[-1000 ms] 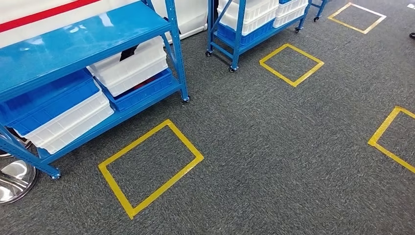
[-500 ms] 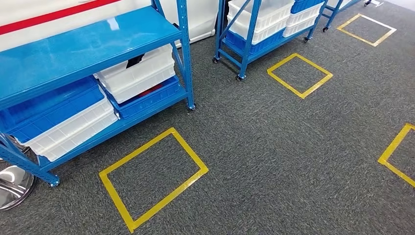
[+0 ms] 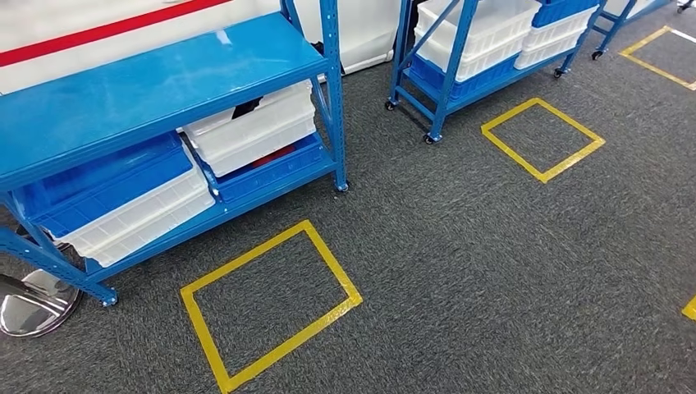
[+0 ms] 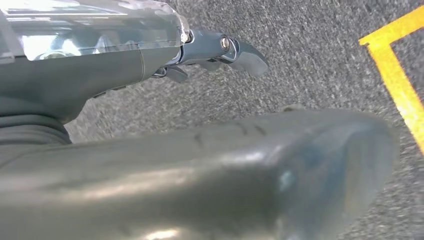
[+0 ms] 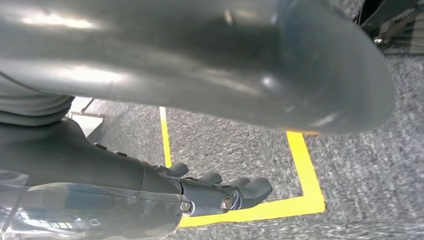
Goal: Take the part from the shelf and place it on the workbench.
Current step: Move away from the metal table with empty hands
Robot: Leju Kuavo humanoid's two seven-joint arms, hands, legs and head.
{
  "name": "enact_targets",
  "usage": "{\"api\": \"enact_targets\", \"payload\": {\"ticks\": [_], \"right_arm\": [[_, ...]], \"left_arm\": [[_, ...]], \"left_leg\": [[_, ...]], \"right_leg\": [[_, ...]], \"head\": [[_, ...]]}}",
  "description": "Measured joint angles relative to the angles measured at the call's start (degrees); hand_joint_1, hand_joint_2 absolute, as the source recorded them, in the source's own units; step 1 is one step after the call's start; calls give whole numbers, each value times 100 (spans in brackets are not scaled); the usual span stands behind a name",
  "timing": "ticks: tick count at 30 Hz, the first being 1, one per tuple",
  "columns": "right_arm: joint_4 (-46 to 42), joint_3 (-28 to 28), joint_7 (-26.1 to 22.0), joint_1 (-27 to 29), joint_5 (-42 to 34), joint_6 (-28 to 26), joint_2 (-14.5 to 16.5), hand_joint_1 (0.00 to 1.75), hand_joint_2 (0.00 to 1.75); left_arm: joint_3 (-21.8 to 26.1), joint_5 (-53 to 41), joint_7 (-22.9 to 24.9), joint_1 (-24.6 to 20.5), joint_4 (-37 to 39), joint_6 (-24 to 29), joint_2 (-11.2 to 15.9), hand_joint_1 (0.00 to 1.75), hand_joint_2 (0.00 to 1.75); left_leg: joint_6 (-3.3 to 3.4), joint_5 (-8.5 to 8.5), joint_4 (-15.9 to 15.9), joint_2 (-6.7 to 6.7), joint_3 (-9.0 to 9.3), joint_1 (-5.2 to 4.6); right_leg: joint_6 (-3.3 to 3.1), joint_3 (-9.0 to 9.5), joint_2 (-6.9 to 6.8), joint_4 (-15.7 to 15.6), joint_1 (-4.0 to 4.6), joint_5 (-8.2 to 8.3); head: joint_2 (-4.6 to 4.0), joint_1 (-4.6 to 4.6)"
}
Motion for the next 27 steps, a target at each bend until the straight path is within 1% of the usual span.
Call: {"api": "enact_targets", "payload": {"ticks": [1, 2, 3, 4, 5, 6, 7, 8, 9, 10, 11, 12, 13, 14, 15, 16, 17, 18, 19, 20, 21, 22, 23, 24, 26, 27], "right_arm": [[2, 0, -4, 5, 4, 0, 8, 0, 0], [4, 0, -8, 8, 9, -1, 14, 0, 0], [5, 0, -11, 11, 16, -1, 20, 0, 0], [7, 0, -13, 7, 20, -1, 23, 0, 0], [7, 1, -16, -7, 25, 0, 22, 0, 0], [5, 2, -20, -18, 30, 1, 20, 0, 0], [4, 3, -31, -23, 32, -5, 15, 0, 0], [3, 4, -50, -27, 30, -23, 11, 0, 0], [2, 2, -75, -19, 18, -63, 8, 0, 0], [2, -5, -104, -9, -8, -112, 6, 0, 0], [2, -16, -129, -3, -43, -161, 7, 0, 0], [2, -33, -149, 2, -77, -199, 5, 0, 0], [2, -51, -163, 2, -101, -214, 1, 0, 0], [2, -68, -176, -2, -113, -215, -4, 0, 0], [2, -84, -187, -4, -114, -211, -9, 0, 0], [2, -96, -194, -7, -114, -204, -12, 0, 0], [2, -104, -198, -9, -114, -199, -12, 0, 0], [2, -109, -201, -12, -114, -196, -11, 0, 0], [2, -112, -201, -16, -113, -193, -10, 0, 0], [2, -113, -201, -19, -113, -192, -10, 0, 0], [2, -114, -201, -22, -111, -192, -9, 0, 0], [2, -115, -201, -23, -111, -192, -8, 0, 0], [2, -116, -202, -21, -110, -193, -8, 0, 0], [2, -117, -202, -19, -110, -193, -7, 0, 0], [2, -119, -203, -14, -110, -187, -8, 0, 0], [2, -120, -203, -14, -110, -173, -8, 0, 0]], "left_arm": [[1, -1, -5, -5, 0, -2, 4, 0, 0], [1, -3, -9, -16, 0, -6, 7, 0, 0], [1, -4, -11, -24, 0, -9, 10, 0, 0], [2, -5, -14, -28, 0, -12, 13, 0, 0], [2, -6, -16, -24, 0, -14, 13, 0, 0], [4, -6, -19, -12, 0, -14, 13, 0, 0], [5, -7, -21, -5, 0, -14, 12, 0, 0], [6, -6, -25, -6, 0, -14, 11, 0, 0], [7, -5, -31, -14, 0, -14, 9, 0, 0], [8, -4, -36, -26, 0, -14, 8, 0, 0], [9, -2, -42, -32, 0, -14, 7, 0, 0], [10, -2, -46, -33, 0, -15, 5, 0, 0], [11, -4, -50, -27, 0, -15, 5, 0, 0], [12, -6, -52, -16, 0, -16, 4, 0, 0], [14, -10, -53, -8, 0, -16, 1, 0, 0], [20, -14, -53, -3, 0, -16, -1, 0, 0], [27, -16, -54, -4, 0, -15, -2, 0, 0], [37, -17, -54, -10, 0, -15, -2, 0, 0], [46, -17, -55, -15, 0, -14, -1, 0, 0], [56, -17, -55, -19, 0, -14, -1, 0, 0], [66, -18, -56, -20, 0, -14, 1, 0, 0], [75, -18, -56, -19, 0, -14, 2, 0, 0], [84, -18, -57, -19, 0, -14, 3, 0, 0], [90, -18, -57, -19, 0, -14, 4, 0, 0], [95, -20, -58, -17, 0, -15, 2, 0, 0], [96, -23, -58, -11, 0, -16, 2, 0, 0]], "left_leg": [[54, 181, -321, 153, 81, -35], [103, 267, -552, 295, 135, -69], [146, 314, -662, 406, 146, -101], [173, 303, -670, 430, 129, -122], [196, 361, -701, 374, 129, -116], [220, 447, -744, 313, 154, -98], [245, 487, -785, 243, 179, -74], [271, 525, -826, 176, 196, -47], [287, 550, -845, 115, 205, -31], [301, 559, -847, 53, 193, -28], [306, 561, -844, -4, 184, -27], [304, 555, -842, -54, 186, -25], [294, 544, -838, -97, 197, -21], [276, 526, -832, -136, 216, -12], [250, 498, -820, -164, 240, -2], [214, 463, -801, -184, 252, -2], [176, 424, -778, -199, 256, -8], [140, 391, -761, -208, 258, -16], [105, 366, -756, -213, 257, -25], [74, 348, -760, -216, 267, -23], [45, 332, -760, -211, 285, -17], [16, 288, -705, -193, 281, -11], [-10, 200, -550, -171, 224, -6], [-31, 63, -269, -146, 94, 1], [-55, -253, 544, -113, -353, 10], [-53, -315, 861, -107, -558, 14]], "right_leg": [[8, 47, -55, 0, 11, -28], [25, 73, -109, 0, 18, -48], [50, 86, -163, 0, 22, -62], [80, 102, -221, -2, 26, -73], [114, 122, -285, -10, 30, -85], [150, 148, -297, -2, 27, -114], [182, 142, -224, 64, 23, -188], [212, 76, -94, 237, 15, -318], [236, -52, 68, 518, -5, -493], [253, -227, 194, 877, -17, -681], [270, -401, 252, 1228, -31, -820], [286, -521, 270, 1451, -42, -859], [300, -554, 275, 1480, -52, -785], [313, -486, 277, 1295, -64, -609], [326, -329, 278, 933, -82, -371], [337, -158, 292, 554, -97, -202], [321, -22, 312, 257, -103, -99], [296, 59, 330, 81, -102, -69], [257, 83, 347, 30, -90, -105], [205, 88, 353, 18, -80, -115], [167, 101, 348, 8, -80, -123], [126, 121, 341, -4, -83, -134], [88, 144, 330, -16, -89, -145], [56, 169, 315, -24, -91, -160], [13, 207, 292, -25, -65, -206], [2, 234, 287, -24, -47, -234]], "head": [[0, 0], [0, -1], [0, -1], [0, -1], [0, -1], [0, 1], [0, 1], [0, 1], [0, 2], [0, 2], [0, 2], [0, 2], [0, 2], [0, 2], [0, 2], [0, 2], [0, 2], [0, 1], [0, 1], [0, 0], [0, 0], [0, 0], [0, 0], [0, 0], [0, 0], [0, 0]]}}
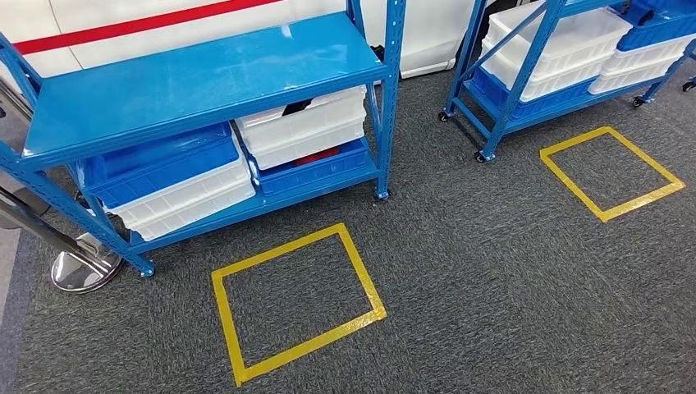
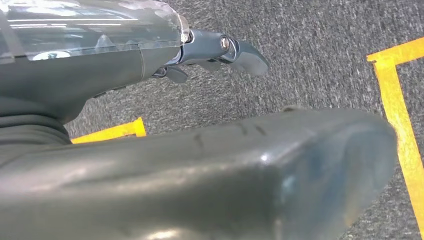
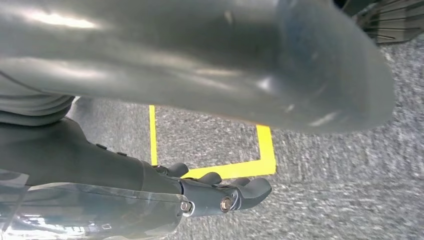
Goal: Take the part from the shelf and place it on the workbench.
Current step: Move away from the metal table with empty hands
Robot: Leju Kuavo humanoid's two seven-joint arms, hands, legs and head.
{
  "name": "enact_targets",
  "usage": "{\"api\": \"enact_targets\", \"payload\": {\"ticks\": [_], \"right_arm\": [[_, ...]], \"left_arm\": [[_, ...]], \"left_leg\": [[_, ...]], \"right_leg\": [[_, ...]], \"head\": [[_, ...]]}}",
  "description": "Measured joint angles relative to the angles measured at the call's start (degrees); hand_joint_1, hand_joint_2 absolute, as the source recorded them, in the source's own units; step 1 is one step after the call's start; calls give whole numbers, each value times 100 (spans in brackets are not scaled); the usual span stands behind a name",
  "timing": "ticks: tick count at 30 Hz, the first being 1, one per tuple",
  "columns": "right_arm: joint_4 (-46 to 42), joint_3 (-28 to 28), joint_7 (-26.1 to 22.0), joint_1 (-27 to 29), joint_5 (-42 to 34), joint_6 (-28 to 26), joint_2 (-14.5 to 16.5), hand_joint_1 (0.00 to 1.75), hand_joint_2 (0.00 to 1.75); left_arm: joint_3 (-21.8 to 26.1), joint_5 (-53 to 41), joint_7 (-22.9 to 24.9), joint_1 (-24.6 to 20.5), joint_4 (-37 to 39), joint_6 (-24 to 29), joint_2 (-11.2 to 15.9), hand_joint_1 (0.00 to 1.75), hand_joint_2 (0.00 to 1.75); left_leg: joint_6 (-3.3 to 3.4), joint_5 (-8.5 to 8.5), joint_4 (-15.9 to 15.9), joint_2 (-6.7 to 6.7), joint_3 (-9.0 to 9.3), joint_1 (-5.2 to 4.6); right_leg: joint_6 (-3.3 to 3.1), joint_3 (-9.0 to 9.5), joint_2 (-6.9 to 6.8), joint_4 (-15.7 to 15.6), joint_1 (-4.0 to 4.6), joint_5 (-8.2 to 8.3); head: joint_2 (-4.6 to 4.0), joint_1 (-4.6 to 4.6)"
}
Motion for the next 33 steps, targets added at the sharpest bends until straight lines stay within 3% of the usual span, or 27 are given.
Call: {"api": "enact_targets", "payload": {"ticks": [1, 2, 4, 6, 8, 11, 13, 14, 15, 16, 17, 19, 20, 22, 23, 24, 26, 27, 29, 31, 32, 33], "right_arm": [[0, -1, 0, 0, 0, 16, 0, 0, 0], [0, -1, -2, -2, 0, 32, 0, 0, 0], [0, -1, -7, 1, 1, 44, 3, 0, 0], [3, -2, -11, 0, 41, 48, 17, 0, 0], [7, 7, -2, -4, 136, 66, 27, 0, 0], [7, 17, 19, -15, 230, 113, 19, 0, 0], [7, 19, 22, -28, 248, 143, 14, 0, 0], [7, 20, 25, -33, 255, 157, 13, 0, 0], [7, 21, 30, -35, 266, 167, 11, 0, 0], [7, 24, 36, -31, 281, 171, 7, 0, 0], [7, 26, 43, -26, 296, 176, 2, 0, 0], [7, 39, 52, -11, 327, 191, -6, 0, 0], [8, 44, 55, 0, 333, 197, -8, 0, 0], [10, 50, 42, 8, 319, 178, -15, 0, 0], [11, 48, 34, 7, 294, 157, -19, 0, 0], [11, 43, 29, 2, 259, 135, -22, 0, 0], [11, 22, 38, 0, 196, 113, -23, 0, 0], [11, 11, 46, 3, 174, 109, -23, 0, 0], [11, -4, 55, 11, 157, 103, -25, 0, 0], [11, -19, 61, 9, 152, 91, -27, 0, 0], [11, -27, 66, 7, 151, 85, -28, 0, 0], [11, -34, 72, 2, 149, 78, -28, 0, 0]], "left_arm": [[2, -8, 0, 6, 0, -3, 0, 0, 0], [3, -16, 0, 12, 0, -8, 0, 0, 0], [6, -34, 0, 15, 0, -15, 2, 0, 0], [6, -44, 0, 7, 0, -21, 8, 0, 0], [6, -52, -1, 2, 0, -28, 13, 0, 0], [7, -67, -6, 13, 0, -32, 13, 0, 0], [8, -78, -8, 10, 0, -33, 11, 0, 0], [9, -81, -8, 6, 0, -33, 11, 0, 0], [9, -84, -8, 4, 0, -33, 11, 0, 0], [9, -86, -9, 5, 0, -34, 9, 0, 0], [9, -89, -9, 8, 0, -34, 8, 0, 0], [10, -93, -9, 17, 0, -36, 3, 0, 0], [10, -94, -9, 19, 0, -37, 1, 0, 0], [11, -96, -11, 4, 0, -37, -1, 0, 0], [11, -96, -13, -4, 0, -36, -3, 0, 0], [11, -96, -16, -10, 0, -36, -5, 0, 0], [13, -96, -25, -2, 0, -35, -6, 0, 0], [14, -97, -28, -7, 0, -36, -5, 0, 0], [15, -101, -32, -28, 0, -37, -8, 0, 0], [17, -103, -30, -31, 0, -37, -13, 0, 0], [20, -102, -27, -22, 0, -37, -14, 0, 0], [25, -101, -25, -11, 0, -36, -14, 0, 0]], "left_leg": [[14, 50, 127, 3, -116, -2], [45, 223, 14, 4, -115, -12], [170, 715, -696, 27, 134, -58], [305, 938, -1286, 88, 375, -124], [372, 893, -1481, 97, 452, -160], [415, 911, -1697, -5, 671, -114], [432, 912, -1773, -63, 774, -92], [438, 895, -1777, -100, 792, -89], [435, 869, -1776, -146, 815, -86], [422, 837, -1774, -200, 851, -78], [400, 800, -1768, -263, 899, -65], [337, 706, -1742, -381, 1003, -28], [299, 657, -1721, -432, 1038, -14], [215, 571, -1679, -532, 1031, 3], [171, 554, -1650, -573, 1030, 6], [136, 541, -1633, -604, 1035, 12], [83, 514, -1484, -454, 1021, 11], [63, 467, -1280, -313, 914, 11], [24, 255, -575, -63, 472, 12], [10, 36, -3, -10, 23, 20], [18, 52, 28, -5, -79, 19], [39, 200, -144, -2, -83, 14]], "right_leg": [[-5, 37, -1, 0, 18, -31], [-5, 88, -2, 0, 36, -68], [-4, 207, -14, -8, 62, -151], [29, 283, -40, -22, 80, -219], [98, 330, -77, -18, 75, -207], [197, 324, -88, 162, 59, -224], [239, 41, -34, 670, 37, -454], [262, -191, -20, 1012, 22, -605], [288, -410, -13, 1295, 3, -704], [314, -555, -10, 1423, -17, -694], [341, -618, -4, 1378, -39, -569], [389, -459, 75, 736, -91, -37], [410, -358, 202, 407, -113, 144], [372, -264, 412, 66, -119, 215], [325, -262, 450, 57, -109, 160], [267, -239, 407, 44, -100, 148], [184, -144, 307, 3, -106, 166], [151, -92, 257, -9, -104, 148], [102, -18, 166, -24, -86, 86], [86, 62, 99, -24, -63, 1], [87, 118, 81, -24, -54, -47], [89, 190, 65, -25, -45, -98]], "head": [[0, 0], [0, 0], [0, 1], [0, 0], [0, -1], [0, -1], [0, 1], [0, 1], [0, 1], [0, 0], [0, 0], [0, 1], [0, 1], [0, 1], [0, 1], [0, 0], [0, 0], [0, 0], [0, -1], [0, -1], [0, -1], [0, -1]]}}
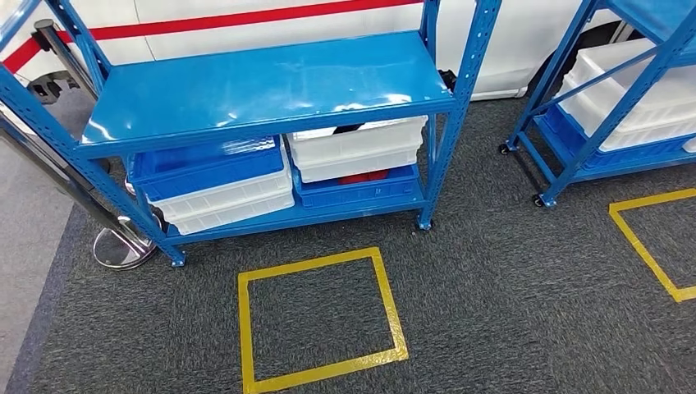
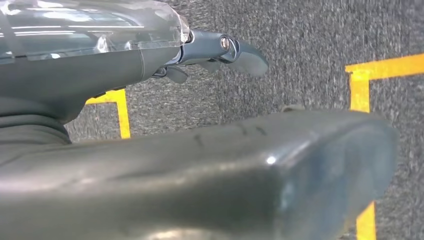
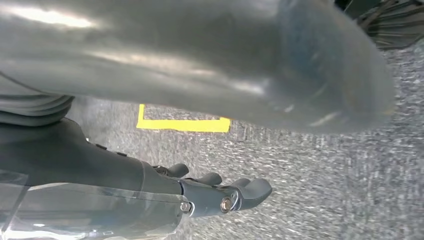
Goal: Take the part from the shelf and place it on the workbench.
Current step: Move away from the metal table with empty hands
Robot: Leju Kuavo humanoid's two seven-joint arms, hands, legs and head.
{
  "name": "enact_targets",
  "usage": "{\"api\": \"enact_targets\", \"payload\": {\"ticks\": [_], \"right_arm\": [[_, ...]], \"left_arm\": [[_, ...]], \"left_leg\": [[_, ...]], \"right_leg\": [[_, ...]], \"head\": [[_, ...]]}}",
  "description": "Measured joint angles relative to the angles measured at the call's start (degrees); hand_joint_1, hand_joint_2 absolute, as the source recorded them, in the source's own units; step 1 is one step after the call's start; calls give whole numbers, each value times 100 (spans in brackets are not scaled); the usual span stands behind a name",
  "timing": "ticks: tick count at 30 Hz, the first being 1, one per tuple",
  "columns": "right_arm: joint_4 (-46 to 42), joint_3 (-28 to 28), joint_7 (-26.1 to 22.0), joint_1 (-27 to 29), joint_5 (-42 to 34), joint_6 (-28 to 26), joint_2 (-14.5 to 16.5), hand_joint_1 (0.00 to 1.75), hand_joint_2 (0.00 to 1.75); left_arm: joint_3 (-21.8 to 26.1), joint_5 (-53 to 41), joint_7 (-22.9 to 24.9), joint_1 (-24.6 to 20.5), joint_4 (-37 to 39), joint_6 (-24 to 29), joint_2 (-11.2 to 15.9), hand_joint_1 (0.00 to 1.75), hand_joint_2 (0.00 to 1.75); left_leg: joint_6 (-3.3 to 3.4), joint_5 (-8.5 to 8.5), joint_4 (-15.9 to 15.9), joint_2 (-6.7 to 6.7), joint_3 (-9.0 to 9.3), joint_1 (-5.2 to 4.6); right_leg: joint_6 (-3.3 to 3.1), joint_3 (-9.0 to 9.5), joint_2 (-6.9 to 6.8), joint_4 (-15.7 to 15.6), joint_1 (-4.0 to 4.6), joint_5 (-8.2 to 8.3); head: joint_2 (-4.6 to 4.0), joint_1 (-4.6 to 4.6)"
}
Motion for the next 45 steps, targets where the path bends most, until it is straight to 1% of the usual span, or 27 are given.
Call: {"api": "enact_targets", "payload": {"ticks": [2, 3, 4, 6, 8, 9, 10, 13, 14, 15, 18, 19, 20, 23, 24, 25, 28, 29, 30, 32, 33, 35, 38, 40, 43, 44, 45], "right_arm": [[2, -9, 17, -2, -5, -6, 4, 0, 0], [4, -13, 23, -4, -8, -8, 8, 0, 0], [5, -16, 31, -9, -10, -8, 12, 0, 0], [6, -33, 49, -23, -20, -10, 15, 0, 0], [4, -64, 69, -29, -37, -17, 12, 0, 0], [3, -80, 73, -32, -44, -19, 12, 0, 0], [2, -92, 77, -38, -49, -20, 13, 0, 0], [2, -117, 77, -45, -55, -20, 15, 0, 0], [2, -126, 75, -38, -55, -20, 13, 0, 0], [2, -135, 73, -28, -55, -20, 11, 0, 0], [2, -151, 61, 7, -53, -14, 7, 0, 0], [2, -154, 56, 12, -50, -11, 7, 0, 0], [2, -156, 53, 13, -47, -9, 7, 0, 0], [2, -157, 42, 6, -26, -8, 8, 0, 0], [2, -157, 41, 7, -19, -8, 7, 0, 0], [2, -159, 39, 7, -14, -8, 7, 0, 0], [2, -170, 35, 0, -3, -8, 4, 0, 0], [1, -178, 33, -1, 1, -8, 4, 0, 0], [1, -187, 33, -1, 5, -8, 4, 0, 0], [1, -201, 33, 1, 11, -8, 4, 0, 0], [1, -206, 33, 1, 16, -8, 4, 0, 0], [1, -210, 32, -8, 28, -8, 4, 0, 0], [-1, -213, 32, -18, 54, -8, 2, 0, 0], [-3, -215, 26, -24, 77, -8, -3, 0, 0], [-4, -216, 16, -30, 101, -10, -10, 0, 0], [-4, -217, 15, -25, 105, -12, -15, 0, 0], [-4, -218, 15, -20, 108, -14, -19, 0, 0]], "left_arm": [[11, 1, 6, 18, 0, 2, 4, 0, 0], [16, -2, 9, 23, 0, 3, 6, 0, 0], [19, -11, 12, 21, 1, 2, 8, 0, 0], [22, -42, 16, 19, 1, -8, 7, 0, 0], [22, -75, 18, 19, 1, -26, 2, 0, 0], [22, -89, 19, 16, 1, -35, 0, 0, 0], [21, -102, 19, 9, 1, -42, -2, 0, 0], [21, -121, 24, -8, 0, -53, -2, 0, 0], [21, -125, 26, -5, 0, -55, -2, 0, 0], [22, -129, 28, 1, 1, -56, -2, 0, 0], [23, -135, 32, 23, 3, -56, -10, 0, 0], [23, -135, 33, 19, 4, -55, -14, 0, 0], [23, -134, 33, 13, 4, -54, -17, 0, 0], [23, -133, 28, -6, 4, -49, -12, 0, 0], [23, -133, 26, -7, 4, -48, -9, 0, 0], [23, -133, 25, -9, 4, -46, -7, 0, 0], [24, -136, 21, -4, 4, -45, -9, 0, 0], [24, -136, 21, 2, 4, -45, -8, 0, 0], [25, -135, 21, 8, 4, -45, -8, 0, 0], [28, -136, 21, 17, 4, -44, -4, 0, 0], [30, -137, 21, 21, 4, -43, -3, 0, 0], [31, -142, 22, 21, 4, -42, -1, 0, 0], [32, -149, 25, 28, 4, -41, -2, 0, 0], [33, -151, 30, 34, 4, -37, -4, 0, 0], [36, -152, 34, 21, 4, -26, -6, 0, 0], [38, -152, 36, 20, 4, -24, -7, 0, 0], [39, -152, 37, 22, 4, -21, -7, 0, 0]], "left_leg": [[87, 536, -701, 10, 164, -32], [132, 703, -1001, 21, 235, -60], [171, 801, -1180, 26, 287, -87], [229, 781, -1292, 25, 339, -114], [294, 817, -1415, 11, 503, -87], [326, 811, -1465, 8, 594, -73], [349, 801, -1502, 7, 662, -66], [384, 717, -1513, 4, 748, -84], [383, 674, -1513, -2, 795, -87], [375, 624, -1512, -9, 859, -89], [310, 463, -1498, -26, 1025, -94], [278, 415, -1489, -29, 1041, -101], [247, 383, -1472, -31, 1057, -108], [163, 343, -1361, -26, 1082, -107], [133, 306, -1209, -17, 1014, -100], [101, 219, -941, -7, 873, -86], [23, -189, 69, 8, 226, -31], [10, -213, 197, 9, 90, -17], [5, -111, 124, 11, 50, -7], [19, 397, -534, 20, 219, 0], [39, 585, -886, 29, 320, -12], [110, 730, -1265, 46, 421, -46], [250, 743, -1356, 40, 514, -53], [329, 734, -1415, 33, 628, -41], [404, 668, -1437, 29, 701, -71], [415, 635, -1437, 23, 736, -88], [420, 596, -1437, 17, 785, -103]], "right_leg": [[9, 146, -32, -5, 14, -104], [26, 197, -38, -14, 17, -147], [54, 227, -41, -27, 16, -183], [134, 292, -37, -16, 19, -189], [202, 349, -49, 88, 19, -185], [226, 290, -52, 237, 19, -219], [238, 145, -52, 488, 14, -310], [272, -495, -51, 1318, 9, -675], [286, -630, -51, 1388, 7, -687], [295, -705, -52, 1313, 6, -595], [256, -544, -54, 361, 18, 169], [220, -505, -52, 149, 32, 319], [182, -497, -49, 43, 43, 389], [72, -432, -46, 7, 40, 366], [39, -382, -51, -9, 31, 345], [12, -330, -56, -23, 19, 322], [-13, -231, -59, -31, 11, 224], [-5, -187, -56, -31, 9, 186], [7, -132, -54, -31, 5, 145], [44, -4, -56, -34, -7, 54], [70, 49, -58, -34, -8, 13], [140, 91, -58, -57, -5, -42], [270, 152, -56, -13, 4, -35], [312, 26, -57, 298, -1, -135], [306, -644, -55, 1301, 8, -551], [295, -827, -55, 1506, 14, -610], [277, -916, -55, 1517, 23, -544]], "head": [[0, 2], [0, 2], [1, 2], [1, 2], [0, 4], [0, 3], [0, 3], [0, 3], [0, 3], [0, 3], [0, 5], [0, 3], [0, 3], [0, 0], [0, 0], [0, -1], [0, -1], [0, 0], [0, 0], [0, 1], [0, 1], [0, 1], [0, 1], [0, 2], [0, 2], [0, 2], [0, 2]]}}
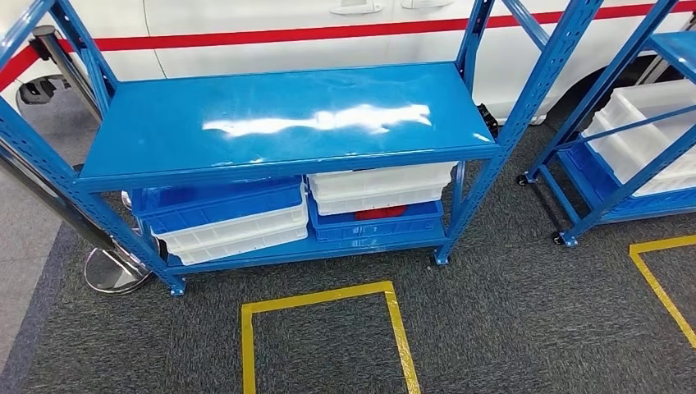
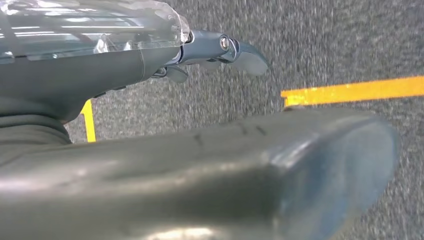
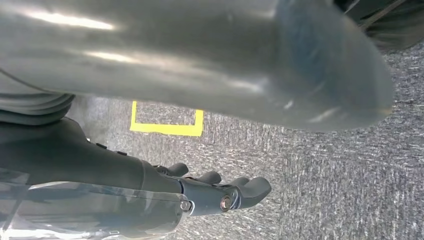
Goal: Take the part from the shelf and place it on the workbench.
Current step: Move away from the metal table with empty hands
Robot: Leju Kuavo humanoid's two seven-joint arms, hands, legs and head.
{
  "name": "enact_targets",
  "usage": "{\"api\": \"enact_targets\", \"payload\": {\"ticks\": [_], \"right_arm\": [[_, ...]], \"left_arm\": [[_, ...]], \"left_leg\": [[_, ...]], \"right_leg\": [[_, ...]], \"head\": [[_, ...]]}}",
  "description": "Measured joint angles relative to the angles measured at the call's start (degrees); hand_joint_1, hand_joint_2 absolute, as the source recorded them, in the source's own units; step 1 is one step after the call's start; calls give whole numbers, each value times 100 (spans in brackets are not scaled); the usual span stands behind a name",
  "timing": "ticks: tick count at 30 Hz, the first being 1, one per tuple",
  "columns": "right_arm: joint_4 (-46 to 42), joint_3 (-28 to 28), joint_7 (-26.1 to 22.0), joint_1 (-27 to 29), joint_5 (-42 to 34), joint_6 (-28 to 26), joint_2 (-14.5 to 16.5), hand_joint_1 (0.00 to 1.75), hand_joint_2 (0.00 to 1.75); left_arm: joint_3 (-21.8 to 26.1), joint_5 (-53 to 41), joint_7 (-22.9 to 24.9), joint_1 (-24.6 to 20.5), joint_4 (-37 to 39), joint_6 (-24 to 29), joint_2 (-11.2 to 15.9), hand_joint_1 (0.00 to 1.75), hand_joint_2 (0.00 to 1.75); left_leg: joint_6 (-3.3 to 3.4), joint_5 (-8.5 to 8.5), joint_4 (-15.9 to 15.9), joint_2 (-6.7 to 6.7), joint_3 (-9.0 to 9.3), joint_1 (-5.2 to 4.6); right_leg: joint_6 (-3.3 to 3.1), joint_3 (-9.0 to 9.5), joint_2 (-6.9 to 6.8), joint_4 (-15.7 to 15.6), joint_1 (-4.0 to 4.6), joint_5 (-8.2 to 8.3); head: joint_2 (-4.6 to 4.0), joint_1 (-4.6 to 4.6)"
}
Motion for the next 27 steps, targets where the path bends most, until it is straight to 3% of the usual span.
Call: {"api": "enact_targets", "payload": {"ticks": [1, 3, 5, 8, 10, 14, 15, 16, 17, 18, 20, 24, 25, 27], "right_arm": [[0, -2, -1, 6, 2, -1, -3, 0, 0], [0, -5, -7, 20, 8, -2, -12, 0, 0], [-1, -9, -17, 21, 26, -3, -27, 0, 0], [-5, -10, -38, 23, 52, 0, -38, 0, 0], [-5, -15, -57, 29, 58, 5, -36, 0, 0], [-5, -38, -91, 25, 60, 5, -35, 0, 0], [-6, -43, -95, 28, 60, 5, -35, 0, 0], [-5, -48, -97, 30, 60, 4, -35, 0, 0], [-5, -56, -98, 32, 58, 4, -35, 0, 0], [-5, -63, -99, 38, 57, 4, -35, 0, 0], [-5, -74, -108, 32, 55, 1, -35, 0, 0], [-7, -85, -129, 16, 54, -4, -33, 0, 0], [-7, -86, -138, 13, 54, -3, -31, 0, 0], [-7, -90, -151, 1, 54, 1, -28, 0, 0]], "left_arm": [[3, 0, 2, 5, 0, 2, 0, 0, 0], [13, -1, 7, 14, 3, 5, -14, 0, 0], [27, -1, 13, 8, 8, 14, -36, 0, 0], [43, -13, 21, -7, 11, 24, -40, 0, 0], [57, -31, 23, -7, 11, 24, -33, 0, 0], [75, -68, 21, -5, 11, 20, -31, 0, 0], [76, -76, 21, 2, 11, 19, -31, 0, 0], [78, -79, 21, 7, 11, 18, -30, 0, 0], [79, -80, 21, 11, 11, 18, -29, 0, 0], [80, -82, 21, 17, 11, 17, -28, 0, 0], [81, -90, 22, 15, 11, 10, -27, 0, 0], [82, -102, 19, 10, 11, 0, -26, 0, 0], [82, -103, 22, 8, 11, 0, -24, 0, 0], [82, -117, 33, -4, 11, 0, -19, 0, 0]], "left_leg": [[-2, -43, 0, -6, 61, -12], [-22, -137, 2, -8, 188, -30], [-69, -214, -4, -15, 236, -44], [-167, -247, 56, -17, 293, -56], [-234, -338, 323, -7, 229, -46], [-382, -863, 1538, 2, -537, 54], [-405, -862, 1604, 3, -641, 75], [-421, -731, 1475, 3, -652, 92], [-431, -479, 1166, 5, -581, 103], [-427, -185, 773, 11, -475, 109], [-362, 89, 226, 27, -333, 83], [-149, 140, 55, 20, -214, 65], [-112, 131, 20, 17, -148, 72], [-51, 106, -25, 16, -60, 64]], "right_leg": [[-20, 13, 0, -188, 13, 186], [-97, 222, 2, -918, 68, 710], [-170, 358, 6, -1404, 124, 907], [-246, 457, 10, -1543, 112, 930], [-293, 572, 6, -1597, 76, 920], [-312, 699, 3, -1616, 55, 813], [-300, 747, 5, -1615, 47, 773], [-284, 808, 6, -1615, 36, 730], [-262, 878, 6, -1616, 24, 682], [-237, 936, 4, -1619, 13, 636], [-169, 1000, 6, -1619, 7, 564], [-15, 1063, 3, -1515, 10, 557], [2, 1018, 2, -1392, 6, 515], [4, 721, 2, -863, -8, 269]], "head": [[0, 1], [0, 0], [0, 2], [0, 3], [0, 3], [0, 1], [0, 1], [0, 1], [0, 2], [0, 2], [0, 3], [1, 2], [1, 2], [0, 3]]}}
